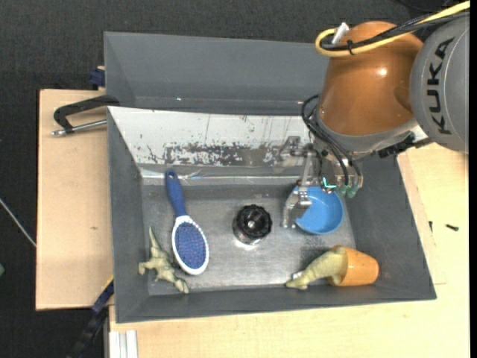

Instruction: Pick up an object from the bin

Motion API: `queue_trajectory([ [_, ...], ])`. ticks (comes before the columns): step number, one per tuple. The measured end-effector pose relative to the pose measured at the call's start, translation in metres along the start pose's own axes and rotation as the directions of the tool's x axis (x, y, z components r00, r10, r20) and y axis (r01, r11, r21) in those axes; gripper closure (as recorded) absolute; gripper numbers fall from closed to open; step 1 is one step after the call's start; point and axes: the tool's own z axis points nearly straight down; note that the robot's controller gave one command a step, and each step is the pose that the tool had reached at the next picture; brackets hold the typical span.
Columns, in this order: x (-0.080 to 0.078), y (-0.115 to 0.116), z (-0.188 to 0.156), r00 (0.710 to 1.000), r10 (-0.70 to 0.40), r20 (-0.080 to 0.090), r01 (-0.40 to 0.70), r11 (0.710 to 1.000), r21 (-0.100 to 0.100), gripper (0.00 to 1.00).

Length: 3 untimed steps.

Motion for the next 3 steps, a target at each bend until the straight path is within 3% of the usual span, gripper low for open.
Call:
queue_trajectory([
  [1,0.009,0.012,0.149,0.999,-0.036,0.016,0.036,0.999,-0.001,0.00],
  [2,-0.025,0.005,0.167,0.984,-0.177,0.004,0.177,0.984,-0.001,0.00],
  [3,-0.047,0.025,0.139,0.940,-0.340,0.014,0.340,0.941,0.003,0.00],
])
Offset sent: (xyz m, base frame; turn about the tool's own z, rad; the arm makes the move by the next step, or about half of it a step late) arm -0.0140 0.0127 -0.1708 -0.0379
